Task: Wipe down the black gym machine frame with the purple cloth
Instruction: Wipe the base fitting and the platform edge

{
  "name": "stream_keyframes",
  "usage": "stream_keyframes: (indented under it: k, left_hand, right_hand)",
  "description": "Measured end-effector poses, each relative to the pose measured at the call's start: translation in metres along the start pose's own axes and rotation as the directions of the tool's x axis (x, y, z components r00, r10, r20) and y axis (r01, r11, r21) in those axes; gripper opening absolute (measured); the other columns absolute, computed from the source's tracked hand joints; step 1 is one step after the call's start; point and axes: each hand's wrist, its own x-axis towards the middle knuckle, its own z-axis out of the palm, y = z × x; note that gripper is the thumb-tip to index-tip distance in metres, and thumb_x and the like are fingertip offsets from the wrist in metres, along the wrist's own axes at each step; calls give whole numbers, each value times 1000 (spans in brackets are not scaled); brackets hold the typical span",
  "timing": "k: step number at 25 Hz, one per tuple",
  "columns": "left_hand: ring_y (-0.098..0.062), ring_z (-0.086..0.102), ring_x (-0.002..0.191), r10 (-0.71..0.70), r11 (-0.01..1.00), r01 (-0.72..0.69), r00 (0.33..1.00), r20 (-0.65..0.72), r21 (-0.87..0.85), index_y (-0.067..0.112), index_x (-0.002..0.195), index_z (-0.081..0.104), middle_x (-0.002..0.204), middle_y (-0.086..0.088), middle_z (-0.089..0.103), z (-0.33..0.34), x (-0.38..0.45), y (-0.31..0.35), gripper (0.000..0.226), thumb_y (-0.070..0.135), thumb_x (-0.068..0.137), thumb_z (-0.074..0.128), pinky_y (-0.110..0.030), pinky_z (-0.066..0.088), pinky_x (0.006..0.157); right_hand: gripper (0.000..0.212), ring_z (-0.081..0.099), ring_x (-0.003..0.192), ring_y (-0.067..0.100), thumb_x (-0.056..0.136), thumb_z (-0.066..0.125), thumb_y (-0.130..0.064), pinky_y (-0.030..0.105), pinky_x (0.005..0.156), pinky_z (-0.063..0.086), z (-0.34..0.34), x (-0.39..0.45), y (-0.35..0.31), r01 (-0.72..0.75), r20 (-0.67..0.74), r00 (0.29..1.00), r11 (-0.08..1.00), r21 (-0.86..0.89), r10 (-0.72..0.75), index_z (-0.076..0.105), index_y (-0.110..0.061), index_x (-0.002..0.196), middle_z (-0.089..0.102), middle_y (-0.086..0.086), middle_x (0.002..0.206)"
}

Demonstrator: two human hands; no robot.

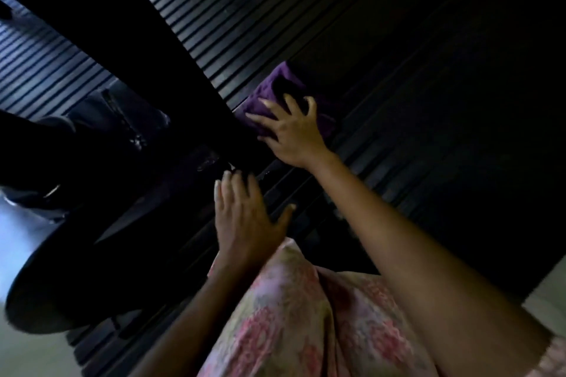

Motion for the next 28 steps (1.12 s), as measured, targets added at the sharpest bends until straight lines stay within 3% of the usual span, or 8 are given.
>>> stream_keyframes:
  k: [2,4,9,14,19,21,25,28]
  left_hand:
    - [-30,61,91,130,984,-146,981,-147,-98,7,92,66,91,-10,65,7,-5,16,58,59,82,43,-38,47,86]
    - [-25,59,75,152,955,-187,975,-160,-231,10,78,62,76,-3,62,7,2,23,47,54,81,43,-34,49,70]
    - [-26,53,110,195,815,-270,961,-197,-513,0,119,55,120,-13,54,2,37,37,46,25,80,53,-37,46,95]
    - [-29,40,127,-61,664,-185,952,-299,-725,-5,118,51,136,-19,41,-13,94,62,48,1,70,49,-41,35,108]
    - [-34,37,129,-231,674,45,961,-153,-738,0,123,46,142,-16,37,-13,167,98,45,8,80,58,-49,30,109]
    - [-32,40,126,-311,631,101,941,-131,-769,-1,124,46,140,-16,38,-15,197,109,43,15,86,56,-44,30,109]
    - [-26,42,120,-474,460,151,875,-98,-875,-1,121,47,138,-13,36,-16,240,124,42,28,90,43,-34,32,101]
    - [-29,43,123,-438,522,148,892,-115,-840,1,122,48,142,-13,35,-12,266,141,38,27,96,44,-42,33,104]
  right_hand:
    - [50,10,145,26,97,40,-48,52,111,5,-7,0,24,142,59,988,990,-14,-141,27,-45,145,18,-9,157]
    - [50,10,145,24,96,39,-52,53,111,6,-19,19,51,132,97,987,991,-33,-129,27,-46,144,19,-11,157]
    - [51,13,144,27,95,39,-54,59,110,6,-19,50,44,-263,-70,962,964,33,264,32,-43,144,21,-7,157]
    - [49,15,143,27,98,36,-47,54,110,10,-27,27,70,18,8,1000,995,-99,-18,26,-42,146,20,-6,157]
    - [45,15,143,26,97,42,-43,56,110,8,-48,55,138,-397,-112,909,916,58,401,37,-40,142,25,-10,155]
    - [44,19,141,29,97,43,-41,58,109,9,-42,50,124,-358,-125,922,930,82,366,40,-40,141,29,-8,153]
    - [46,48,122,40,90,36,-46,64,93,30,-50,38,156,27,-83,996,998,-61,-32,54,-37,132,52,-1,139]
    - [45,28,137,30,96,37,-47,55,105,17,-75,65,214,-203,-28,979,977,-60,201,41,-41,140,33,-7,152]
